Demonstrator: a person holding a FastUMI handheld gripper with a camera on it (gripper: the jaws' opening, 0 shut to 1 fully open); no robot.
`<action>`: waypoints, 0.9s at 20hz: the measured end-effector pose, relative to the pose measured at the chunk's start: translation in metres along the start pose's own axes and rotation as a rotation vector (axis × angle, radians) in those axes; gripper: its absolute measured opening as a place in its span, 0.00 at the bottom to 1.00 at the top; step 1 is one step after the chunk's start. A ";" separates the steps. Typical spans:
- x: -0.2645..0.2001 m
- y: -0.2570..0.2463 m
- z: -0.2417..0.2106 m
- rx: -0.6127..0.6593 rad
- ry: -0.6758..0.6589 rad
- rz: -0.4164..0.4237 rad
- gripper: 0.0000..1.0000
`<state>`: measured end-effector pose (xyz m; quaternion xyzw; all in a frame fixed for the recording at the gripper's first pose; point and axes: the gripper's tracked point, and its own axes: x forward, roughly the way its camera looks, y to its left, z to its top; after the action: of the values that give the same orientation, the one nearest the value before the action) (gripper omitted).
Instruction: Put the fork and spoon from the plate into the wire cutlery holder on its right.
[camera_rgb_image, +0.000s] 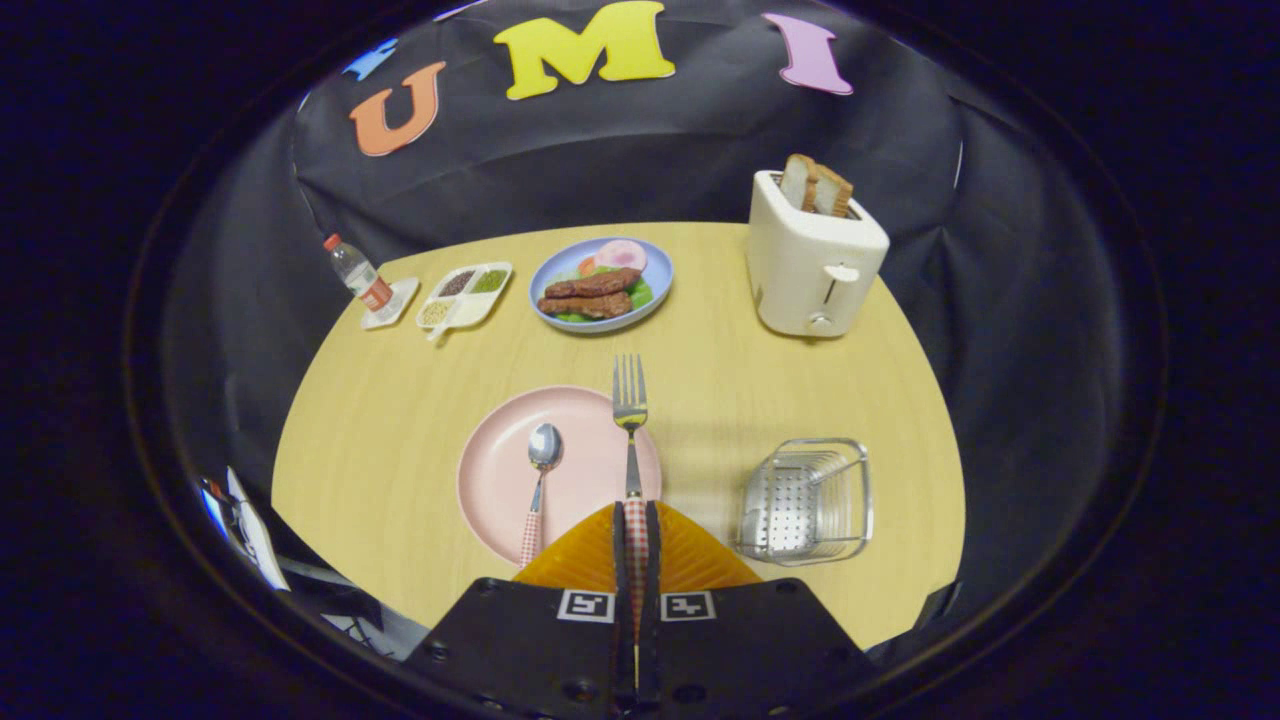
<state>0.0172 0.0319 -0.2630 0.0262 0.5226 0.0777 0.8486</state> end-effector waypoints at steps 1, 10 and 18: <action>-0.012 -0.016 0.006 0.004 0.017 -0.017 0.02; -0.055 -0.086 -0.030 0.080 0.311 -0.061 0.02; -0.033 -0.099 -0.043 0.171 0.528 -0.065 0.02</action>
<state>-0.0255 -0.0725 -0.2658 0.0597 0.7310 0.0104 0.6797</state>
